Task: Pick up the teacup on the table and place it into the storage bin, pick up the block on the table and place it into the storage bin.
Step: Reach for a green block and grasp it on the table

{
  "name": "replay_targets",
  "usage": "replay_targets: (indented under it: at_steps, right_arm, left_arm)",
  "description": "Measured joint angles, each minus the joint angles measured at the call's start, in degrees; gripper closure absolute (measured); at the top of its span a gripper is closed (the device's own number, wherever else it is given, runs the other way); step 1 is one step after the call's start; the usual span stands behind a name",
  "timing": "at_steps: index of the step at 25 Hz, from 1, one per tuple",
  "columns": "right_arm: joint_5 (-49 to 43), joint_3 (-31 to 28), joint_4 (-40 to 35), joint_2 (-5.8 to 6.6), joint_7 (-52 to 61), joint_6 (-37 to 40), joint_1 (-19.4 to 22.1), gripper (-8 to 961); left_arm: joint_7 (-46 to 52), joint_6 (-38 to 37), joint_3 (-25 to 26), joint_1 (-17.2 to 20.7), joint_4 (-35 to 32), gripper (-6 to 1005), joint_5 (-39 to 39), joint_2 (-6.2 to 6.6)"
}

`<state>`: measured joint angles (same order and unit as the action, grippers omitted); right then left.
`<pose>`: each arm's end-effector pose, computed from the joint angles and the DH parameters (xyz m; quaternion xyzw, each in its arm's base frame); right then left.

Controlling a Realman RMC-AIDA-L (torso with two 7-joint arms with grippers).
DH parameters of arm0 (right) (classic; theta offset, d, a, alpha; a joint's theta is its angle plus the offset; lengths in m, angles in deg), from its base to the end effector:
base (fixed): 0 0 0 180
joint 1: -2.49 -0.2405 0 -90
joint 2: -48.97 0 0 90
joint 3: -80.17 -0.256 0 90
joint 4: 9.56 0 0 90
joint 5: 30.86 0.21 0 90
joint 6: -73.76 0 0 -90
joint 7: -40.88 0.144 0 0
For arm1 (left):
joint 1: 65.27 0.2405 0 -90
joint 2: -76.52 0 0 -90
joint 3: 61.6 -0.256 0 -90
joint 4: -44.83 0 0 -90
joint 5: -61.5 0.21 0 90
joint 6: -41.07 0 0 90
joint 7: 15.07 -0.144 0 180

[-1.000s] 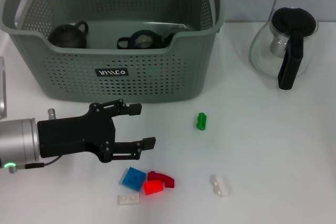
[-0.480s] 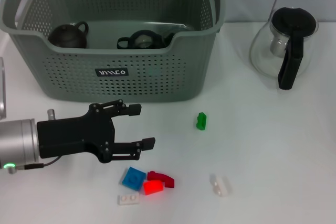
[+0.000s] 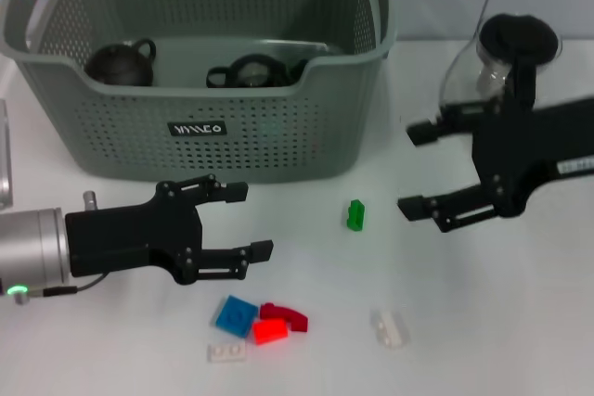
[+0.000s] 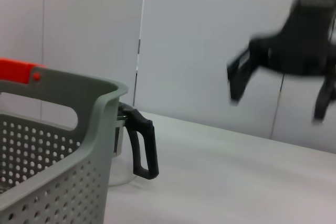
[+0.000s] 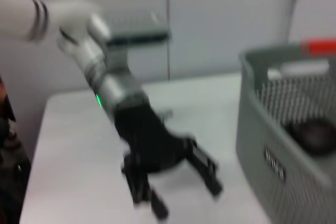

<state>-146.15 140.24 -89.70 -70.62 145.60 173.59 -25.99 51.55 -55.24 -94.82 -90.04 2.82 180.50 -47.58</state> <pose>0.1529 0.3257 0.0470 -0.9891 0.0686 0.1087 0.0721 -0.2725 0.2884 -0.0124 -0.9449 -0.1460 -0.2595 0.1359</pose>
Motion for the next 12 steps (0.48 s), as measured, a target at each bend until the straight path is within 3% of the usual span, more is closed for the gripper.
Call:
replay_targets:
  at_steps: [5, 9, 10, 12]
  right_arm:
    - [-5.42, 1.63, 9.85, -0.63, -4.45, -7.23, -0.03, 43]
    - [-8.54, 2.26, 22.01, -0.5, -6.97, -15.53, -4.87, 42]
    - [-9.98, 2.41, 27.91, -0.5, -8.06, -20.14, -7.6, 42]
    - [-10.59, 2.51, 31.08, -0.49, -8.6, -22.52, -9.21, 42]
  left_arm:
    - [0.0, 0.19, -0.04, -0.02, 0.0, 152, 0.01, 0.01]
    - [0.0, 0.17, -0.01, -0.02, 0.14, 152, 0.0, -0.05]
    - [0.0, 0.17, -0.01, -0.02, 0.32, 152, 0.0, -0.05]
    - [0.0, 0.17, -0.01, -0.02, 0.49, 152, 0.01, -0.01]
